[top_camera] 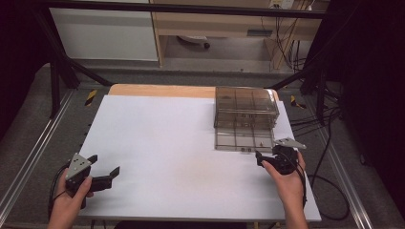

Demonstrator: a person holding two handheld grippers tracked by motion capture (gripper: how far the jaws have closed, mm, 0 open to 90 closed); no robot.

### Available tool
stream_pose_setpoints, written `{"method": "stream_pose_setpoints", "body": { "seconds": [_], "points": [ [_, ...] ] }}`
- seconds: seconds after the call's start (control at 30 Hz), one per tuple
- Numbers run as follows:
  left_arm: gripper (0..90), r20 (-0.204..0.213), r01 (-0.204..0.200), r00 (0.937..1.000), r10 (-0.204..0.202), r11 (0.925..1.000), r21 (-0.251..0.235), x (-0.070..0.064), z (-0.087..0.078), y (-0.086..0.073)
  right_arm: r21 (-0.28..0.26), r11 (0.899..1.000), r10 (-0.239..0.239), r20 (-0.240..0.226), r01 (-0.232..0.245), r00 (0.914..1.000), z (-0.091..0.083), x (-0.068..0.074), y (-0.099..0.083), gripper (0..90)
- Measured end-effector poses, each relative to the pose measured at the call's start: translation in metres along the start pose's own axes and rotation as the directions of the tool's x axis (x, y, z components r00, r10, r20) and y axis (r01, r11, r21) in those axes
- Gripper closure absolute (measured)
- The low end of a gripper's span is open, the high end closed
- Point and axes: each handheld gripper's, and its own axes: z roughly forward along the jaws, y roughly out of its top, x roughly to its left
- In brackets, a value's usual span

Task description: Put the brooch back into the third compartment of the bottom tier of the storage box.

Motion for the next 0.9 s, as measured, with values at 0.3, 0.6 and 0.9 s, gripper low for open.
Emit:
{"method": "stream_pose_setpoints", "body": {
  "seconds": [0.3, 0.6, 0.9],
  "points": [
    [4.6, 0.004, 0.001, 1.0000, -0.001, 1.0000, -0.001, -0.001, 0.001, 0.000, 0.067, 0.998, 0.014, -0.031, -0.012, 0.9994, -0.004, 0.001, -0.013, 7.1],
    [4.5, 0.003, 0.009, 1.0000, -0.009, 1.0000, -0.003, 0.000, 0.002, 0.000, 0.106, 0.994, -0.002, -0.050, 0.007, 0.9988, -0.003, 0.005, -0.017, 20.4],
    [4.6, -0.003, 0.004, 1.0000, -0.004, 1.0000, -0.004, 0.000, 0.000, 0.000, 0.100, 0.994, -0.042, -0.097, 0.052, 0.9944, -0.006, 0.006, -0.017, 49.4]
  ]
}}
